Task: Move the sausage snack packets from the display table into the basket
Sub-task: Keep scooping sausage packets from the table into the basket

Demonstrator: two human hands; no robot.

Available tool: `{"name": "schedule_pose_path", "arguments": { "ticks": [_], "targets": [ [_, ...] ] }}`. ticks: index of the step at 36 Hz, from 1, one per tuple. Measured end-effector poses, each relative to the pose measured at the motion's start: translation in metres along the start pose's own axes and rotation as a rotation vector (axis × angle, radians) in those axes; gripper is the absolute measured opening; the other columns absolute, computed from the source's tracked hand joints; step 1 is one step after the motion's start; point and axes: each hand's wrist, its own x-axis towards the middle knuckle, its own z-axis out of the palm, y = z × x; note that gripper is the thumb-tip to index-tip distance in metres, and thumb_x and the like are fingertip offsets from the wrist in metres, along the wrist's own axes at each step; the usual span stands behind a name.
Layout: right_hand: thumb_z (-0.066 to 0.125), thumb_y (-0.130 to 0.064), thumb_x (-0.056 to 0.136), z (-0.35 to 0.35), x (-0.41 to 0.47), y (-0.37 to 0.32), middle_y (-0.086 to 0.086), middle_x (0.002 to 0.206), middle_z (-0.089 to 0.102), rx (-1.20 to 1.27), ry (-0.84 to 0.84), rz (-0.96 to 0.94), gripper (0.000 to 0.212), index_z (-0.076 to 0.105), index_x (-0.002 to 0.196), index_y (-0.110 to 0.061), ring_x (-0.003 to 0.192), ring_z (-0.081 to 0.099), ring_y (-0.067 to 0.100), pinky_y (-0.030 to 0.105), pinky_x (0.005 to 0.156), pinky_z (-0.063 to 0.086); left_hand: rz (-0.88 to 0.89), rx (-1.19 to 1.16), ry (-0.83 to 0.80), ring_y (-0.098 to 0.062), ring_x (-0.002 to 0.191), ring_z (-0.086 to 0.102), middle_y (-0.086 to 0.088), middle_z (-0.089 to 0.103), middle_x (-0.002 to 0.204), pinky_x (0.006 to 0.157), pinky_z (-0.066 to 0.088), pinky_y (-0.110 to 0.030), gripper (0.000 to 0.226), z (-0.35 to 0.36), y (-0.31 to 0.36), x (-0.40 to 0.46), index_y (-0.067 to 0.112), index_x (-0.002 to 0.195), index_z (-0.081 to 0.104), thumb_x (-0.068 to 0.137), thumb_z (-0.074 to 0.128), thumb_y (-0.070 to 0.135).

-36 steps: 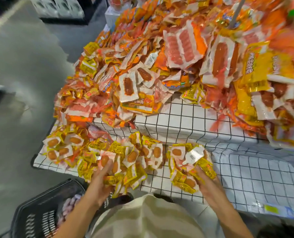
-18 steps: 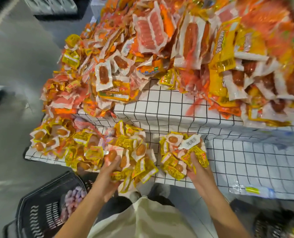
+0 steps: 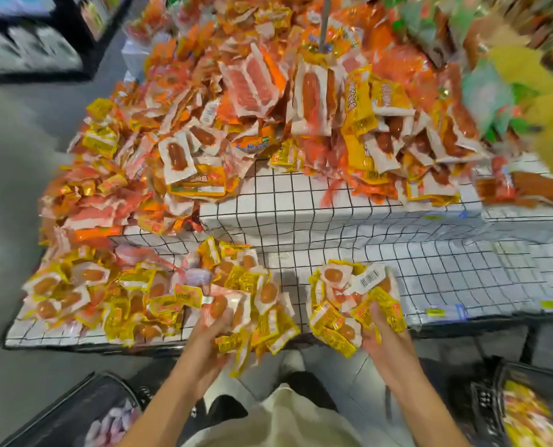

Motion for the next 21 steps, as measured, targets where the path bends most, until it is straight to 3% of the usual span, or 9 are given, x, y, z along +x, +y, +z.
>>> {"name": "schedule_pose_path", "arguments": {
  "ticks": [5,9,12,17,21],
  "targets": [
    [0.06,-0.028,0.098,-0.007,-0.036,0.015,0.01,0.136,0.066,0.025,0.001,-0.039,0.044,0.057,0.142,-0.026,0.122,0.066,0.03,0.038,0.083,0.06,-0.051,0.038,-0.033,-0.015,0.061,0.07,0.0,0.073,0.081,0.049,0.053,-0.026,0.046,-0.015,-0.008,-0.012,0.025,0.11,0.069,0.071,0.089,0.04],
    [0.062,-0.026,0.096,-0.017,-0.063,0.026,0.012,0.13,0.069,0.034,0.079,-0.035,0.03,0.071,0.124,-0.027,0.117,0.068,0.031,0.039,0.081,0.061,-0.095,0.031,-0.098,-0.027,0.094,0.075,-0.011,0.072,0.121,0.064,0.06,-0.035,0.038,-0.022,-0.018,-0.019,0.026,0.13,0.065,0.092,0.07,0.026],
    [0.062,-0.026,0.096,-0.027,-0.081,0.033,0.011,0.127,0.071,0.027,0.125,-0.03,0.027,0.074,0.12,-0.026,0.115,0.07,0.031,0.041,0.081,0.062,-0.123,0.049,-0.118,-0.034,0.115,0.068,-0.012,0.066,0.133,0.076,0.061,-0.041,0.039,-0.021,-0.024,-0.025,0.028,0.134,0.062,0.095,0.066,0.024],
    [0.062,-0.029,0.094,-0.059,-0.097,0.04,0.01,0.124,0.072,0.052,0.176,-0.023,0.029,0.072,0.121,-0.022,0.11,0.071,0.03,0.039,0.075,0.063,-0.116,0.056,-0.179,-0.03,0.12,0.066,-0.007,0.065,0.136,0.078,0.06,-0.039,0.034,-0.003,-0.031,-0.035,0.037,0.128,0.066,0.097,0.066,0.023],
    [0.065,-0.029,0.093,-0.09,-0.101,0.039,0.01,0.121,0.074,0.076,0.16,-0.019,0.027,0.075,0.117,-0.022,0.108,0.073,0.029,0.042,0.073,0.063,-0.098,0.064,-0.221,-0.03,0.127,0.061,-0.008,0.061,0.142,0.086,0.058,-0.039,0.043,0.02,-0.043,-0.04,0.032,0.135,0.061,0.094,0.072,0.023]
  ]
}}
